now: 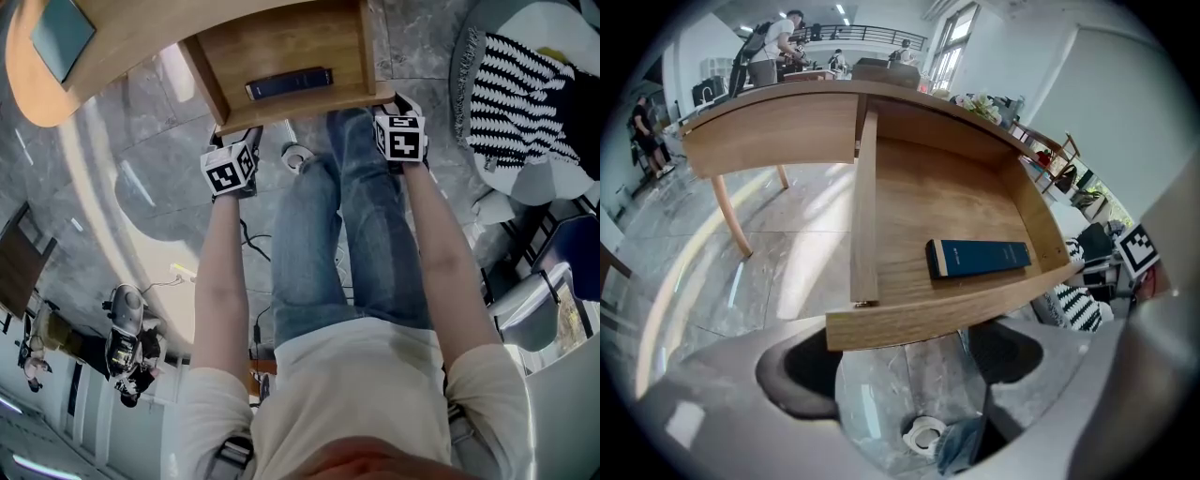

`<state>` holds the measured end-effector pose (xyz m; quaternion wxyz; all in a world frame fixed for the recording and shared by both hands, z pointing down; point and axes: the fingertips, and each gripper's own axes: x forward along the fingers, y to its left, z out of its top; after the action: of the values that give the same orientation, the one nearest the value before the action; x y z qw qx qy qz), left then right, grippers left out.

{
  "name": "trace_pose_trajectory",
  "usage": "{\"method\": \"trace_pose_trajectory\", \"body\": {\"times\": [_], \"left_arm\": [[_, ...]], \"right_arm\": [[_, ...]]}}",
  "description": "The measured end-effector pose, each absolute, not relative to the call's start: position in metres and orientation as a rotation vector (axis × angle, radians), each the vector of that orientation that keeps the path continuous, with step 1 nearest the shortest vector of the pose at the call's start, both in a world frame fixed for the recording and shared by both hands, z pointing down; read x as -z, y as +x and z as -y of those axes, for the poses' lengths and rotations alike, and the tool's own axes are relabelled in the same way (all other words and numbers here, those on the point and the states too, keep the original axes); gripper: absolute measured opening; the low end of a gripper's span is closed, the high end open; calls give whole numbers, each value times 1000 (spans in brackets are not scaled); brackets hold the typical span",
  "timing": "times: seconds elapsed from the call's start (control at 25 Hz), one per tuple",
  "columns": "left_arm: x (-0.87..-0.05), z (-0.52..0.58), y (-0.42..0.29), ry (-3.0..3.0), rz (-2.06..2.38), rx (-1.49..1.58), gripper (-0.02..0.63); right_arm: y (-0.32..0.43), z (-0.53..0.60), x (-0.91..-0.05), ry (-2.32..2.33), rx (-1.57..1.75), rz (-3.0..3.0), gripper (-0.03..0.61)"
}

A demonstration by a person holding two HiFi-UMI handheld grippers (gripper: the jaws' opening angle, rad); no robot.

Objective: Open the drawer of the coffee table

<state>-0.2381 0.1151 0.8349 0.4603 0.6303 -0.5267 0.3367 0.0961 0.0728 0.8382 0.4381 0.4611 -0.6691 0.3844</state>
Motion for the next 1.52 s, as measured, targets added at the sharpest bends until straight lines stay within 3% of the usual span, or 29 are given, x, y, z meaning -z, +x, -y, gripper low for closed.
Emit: {"method": "trace_pose_trajectory", "body": {"times": [0.56, 0.8, 0.88, 0.96, 1.24, 1.52], "left_arm": [[-812, -122, -241, 1529, 1354, -781, 430], [-775, -123, -238, 1546, 1426, -701, 430], [-762, -124, -241, 1542, 1466, -661, 375], [-746, -123, -244, 1539, 1501, -617, 256], [-660, -123, -246, 1575, 1600, -451, 4], [-558, -134, -219, 1716, 1608, -391, 0]], "right_arm": [[97, -77, -817, 1176, -948, 1659, 147], [95, -84, -785, 1222, -911, 1684, 76], [92, -85, -770, 1257, -904, 1698, 57], [88, -85, -751, 1295, -892, 1715, 2], [61, -85, -654, 1350, -842, 1919, 2], [37, -96, -533, 1365, -775, 2151, 2]]}}
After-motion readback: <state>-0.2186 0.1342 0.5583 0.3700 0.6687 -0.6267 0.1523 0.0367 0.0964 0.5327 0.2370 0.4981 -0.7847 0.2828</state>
